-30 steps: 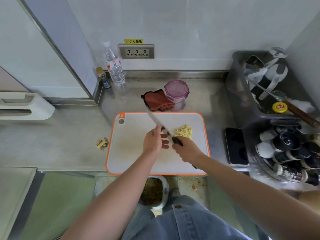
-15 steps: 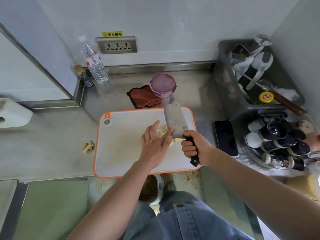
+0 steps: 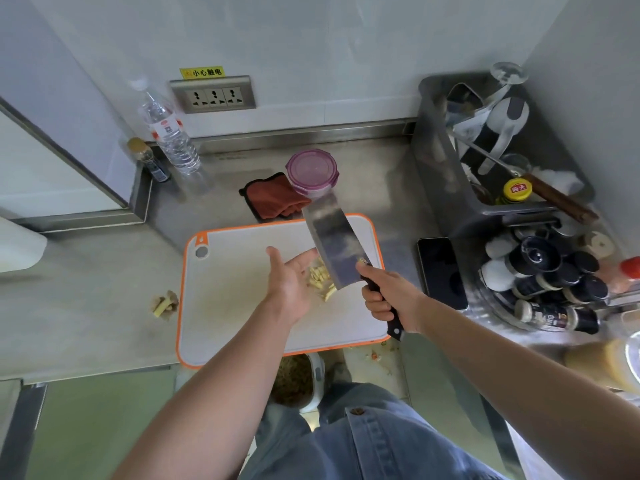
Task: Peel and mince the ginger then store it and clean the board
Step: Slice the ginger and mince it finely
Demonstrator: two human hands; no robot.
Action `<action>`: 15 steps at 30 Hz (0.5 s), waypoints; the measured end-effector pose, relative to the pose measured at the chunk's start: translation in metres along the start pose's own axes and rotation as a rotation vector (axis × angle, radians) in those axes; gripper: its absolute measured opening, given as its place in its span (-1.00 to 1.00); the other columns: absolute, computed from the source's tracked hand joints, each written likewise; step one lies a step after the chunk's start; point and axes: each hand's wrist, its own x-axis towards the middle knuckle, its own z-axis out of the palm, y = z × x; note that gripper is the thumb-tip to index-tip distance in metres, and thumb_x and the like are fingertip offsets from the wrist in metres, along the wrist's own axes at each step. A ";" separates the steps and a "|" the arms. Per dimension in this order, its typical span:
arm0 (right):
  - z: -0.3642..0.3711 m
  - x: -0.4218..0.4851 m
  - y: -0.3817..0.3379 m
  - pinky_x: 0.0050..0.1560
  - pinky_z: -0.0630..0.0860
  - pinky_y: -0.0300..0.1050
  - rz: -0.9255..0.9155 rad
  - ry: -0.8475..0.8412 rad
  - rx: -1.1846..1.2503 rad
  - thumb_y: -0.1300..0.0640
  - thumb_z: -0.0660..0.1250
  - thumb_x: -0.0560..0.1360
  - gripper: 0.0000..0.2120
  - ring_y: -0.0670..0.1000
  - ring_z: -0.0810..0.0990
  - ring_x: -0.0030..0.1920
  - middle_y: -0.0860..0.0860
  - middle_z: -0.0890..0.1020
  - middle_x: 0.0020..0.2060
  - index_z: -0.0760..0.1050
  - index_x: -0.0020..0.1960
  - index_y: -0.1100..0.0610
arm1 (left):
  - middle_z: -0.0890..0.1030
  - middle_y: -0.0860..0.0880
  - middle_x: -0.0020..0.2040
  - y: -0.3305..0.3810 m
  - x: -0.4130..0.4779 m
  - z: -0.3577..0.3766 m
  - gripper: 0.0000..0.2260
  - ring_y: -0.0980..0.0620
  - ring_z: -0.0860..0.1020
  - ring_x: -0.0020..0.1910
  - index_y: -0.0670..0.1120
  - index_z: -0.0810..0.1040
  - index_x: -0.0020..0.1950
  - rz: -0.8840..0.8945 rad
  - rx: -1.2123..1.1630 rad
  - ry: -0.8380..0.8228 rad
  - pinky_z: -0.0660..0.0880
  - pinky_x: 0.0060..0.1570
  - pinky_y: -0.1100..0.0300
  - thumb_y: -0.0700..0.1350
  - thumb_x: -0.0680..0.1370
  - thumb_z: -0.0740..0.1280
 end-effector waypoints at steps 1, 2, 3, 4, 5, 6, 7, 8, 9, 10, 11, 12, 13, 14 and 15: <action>0.002 0.001 0.000 -0.63 0.11 -0.28 -0.020 0.009 -0.035 -0.08 0.23 0.58 -0.63 -0.08 0.14 -0.58 -0.02 0.24 -0.54 0.21 -0.27 0.09 | 0.20 -0.05 0.54 0.001 -0.001 0.002 -0.20 -0.01 0.05 0.54 -0.16 0.29 0.49 -0.009 -0.055 -0.023 0.00 0.45 0.06 0.32 0.56 -0.34; 0.003 0.002 0.000 -0.62 0.10 -0.27 -0.035 0.016 -0.066 -0.08 0.23 0.58 -0.65 -0.07 0.13 -0.57 -0.02 0.24 -0.53 0.22 -0.25 0.09 | 0.16 -0.05 0.55 0.001 0.001 0.001 -0.18 0.00 0.00 0.55 -0.18 0.27 0.49 -0.012 -0.097 -0.034 -0.05 0.47 0.05 0.34 0.54 -0.35; 0.004 0.003 0.000 -0.61 0.10 -0.27 -0.048 0.027 -0.096 -0.07 0.23 0.58 -0.67 -0.07 0.14 -0.57 -0.02 0.24 -0.53 0.24 -0.23 0.10 | 0.16 -0.07 0.55 -0.001 0.005 -0.003 -0.15 0.01 -0.03 0.56 -0.19 0.27 0.49 -0.021 -0.124 -0.036 -0.08 0.48 0.04 0.36 0.53 -0.35; 0.004 0.004 0.000 -0.61 0.10 -0.27 -0.060 0.043 -0.125 -0.06 0.23 0.58 -0.69 -0.07 0.14 -0.56 -0.03 0.24 -0.52 0.26 -0.20 0.10 | 0.17 -0.08 0.55 -0.001 0.009 -0.008 -0.13 0.01 -0.04 0.56 -0.20 0.30 0.47 -0.029 -0.147 -0.033 -0.10 0.48 0.03 0.37 0.52 -0.36; 0.004 0.005 0.000 -0.61 0.11 -0.27 -0.072 0.062 -0.150 -0.05 0.23 0.59 -0.71 -0.07 0.14 -0.56 -0.03 0.24 -0.52 0.27 -0.18 0.11 | 0.21 -0.09 0.54 -0.002 0.011 -0.013 -0.12 0.00 -0.02 0.56 -0.22 0.33 0.45 -0.035 -0.159 -0.022 -0.09 0.48 0.03 0.37 0.52 -0.35; 0.004 0.006 0.000 -0.61 0.12 -0.27 -0.081 0.081 -0.160 -0.04 0.23 0.59 -0.72 -0.07 0.14 -0.56 -0.04 0.24 -0.53 0.29 -0.17 0.11 | 0.24 -0.11 0.53 -0.003 0.013 -0.019 -0.11 -0.01 0.01 0.55 -0.23 0.37 0.43 -0.034 -0.169 -0.015 -0.08 0.48 0.02 0.37 0.52 -0.35; 0.004 0.007 0.000 -0.61 0.12 -0.27 -0.086 0.090 -0.156 -0.03 0.23 0.59 -0.73 -0.08 0.15 -0.56 -0.04 0.25 -0.53 0.29 -0.16 0.11 | 0.26 -0.12 0.51 -0.004 0.013 -0.022 -0.10 -0.02 0.04 0.55 -0.24 0.39 0.41 -0.026 -0.179 -0.018 -0.06 0.49 0.03 0.37 0.52 -0.35; 0.004 0.006 0.001 -0.61 0.13 -0.26 -0.090 0.088 -0.147 -0.03 0.23 0.59 -0.73 -0.07 0.15 -0.57 -0.04 0.25 -0.54 0.28 -0.16 0.12 | 0.28 -0.14 0.50 -0.005 0.013 -0.024 -0.10 -0.03 0.08 0.54 -0.25 0.40 0.39 -0.019 -0.193 -0.021 -0.04 0.49 0.02 0.37 0.52 -0.34; 0.005 0.006 0.001 -0.61 0.12 -0.26 -0.092 0.076 -0.145 -0.03 0.23 0.59 -0.72 -0.07 0.14 -0.57 -0.04 0.25 -0.54 0.27 -0.15 0.12 | 0.30 -0.16 0.49 -0.006 0.013 -0.025 -0.10 -0.05 0.11 0.53 -0.27 0.41 0.38 -0.016 -0.216 -0.025 -0.02 0.49 0.02 0.37 0.53 -0.33; 0.006 0.005 0.001 -0.61 0.11 -0.25 -0.094 0.059 -0.163 -0.03 0.22 0.59 -0.72 -0.07 0.13 -0.56 -0.04 0.24 -0.53 0.27 -0.14 0.13 | 0.30 -0.18 0.48 -0.006 0.013 -0.026 -0.09 -0.07 0.13 0.53 -0.28 0.40 0.38 -0.015 -0.244 -0.032 0.00 0.50 0.02 0.38 0.52 -0.32; 0.007 0.005 0.001 -0.60 0.11 -0.25 -0.094 0.046 -0.199 -0.03 0.22 0.60 -0.73 -0.06 0.13 -0.56 -0.03 0.24 -0.53 0.28 -0.13 0.13 | 0.29 -0.19 0.49 -0.006 0.014 -0.026 -0.09 -0.08 0.12 0.53 -0.29 0.38 0.39 -0.016 -0.266 -0.044 0.00 0.50 0.02 0.39 0.52 -0.31; 0.008 0.004 0.002 -0.59 0.10 -0.24 -0.094 0.047 -0.245 -0.03 0.21 0.60 -0.74 -0.06 0.12 -0.55 -0.02 0.24 -0.51 0.30 -0.12 0.14 | 0.27 -0.19 0.50 -0.007 0.014 -0.025 -0.08 -0.09 0.11 0.53 -0.29 0.35 0.42 -0.017 -0.285 -0.060 -0.01 0.50 0.02 0.39 0.52 -0.31; 0.008 0.005 0.003 -0.58 0.09 -0.23 -0.095 0.063 -0.280 -0.02 0.21 0.60 -0.74 -0.06 0.12 -0.55 -0.01 0.24 -0.50 0.32 -0.11 0.15 | 0.25 -0.19 0.51 -0.007 0.013 -0.025 -0.08 -0.09 0.09 0.54 -0.29 0.33 0.43 -0.018 -0.298 -0.071 -0.02 0.51 0.02 0.40 0.51 -0.31; 0.009 0.005 0.003 -0.57 0.09 -0.22 -0.100 0.083 -0.287 -0.02 0.21 0.60 -0.75 -0.06 0.13 -0.54 -0.01 0.24 -0.50 0.33 -0.09 0.16 | 0.25 -0.19 0.51 -0.006 0.013 -0.024 -0.08 -0.09 0.09 0.54 -0.29 0.32 0.44 -0.018 -0.307 -0.073 -0.02 0.51 0.02 0.40 0.51 -0.31; 0.009 0.006 0.004 -0.56 0.09 -0.22 -0.106 0.098 -0.269 -0.02 0.20 0.60 -0.75 -0.06 0.13 -0.54 -0.01 0.24 -0.50 0.33 -0.08 0.17 | 0.26 -0.19 0.50 -0.007 0.014 -0.024 -0.09 -0.10 0.10 0.53 -0.29 0.32 0.43 -0.016 -0.311 -0.067 -0.02 0.51 0.02 0.40 0.51 -0.30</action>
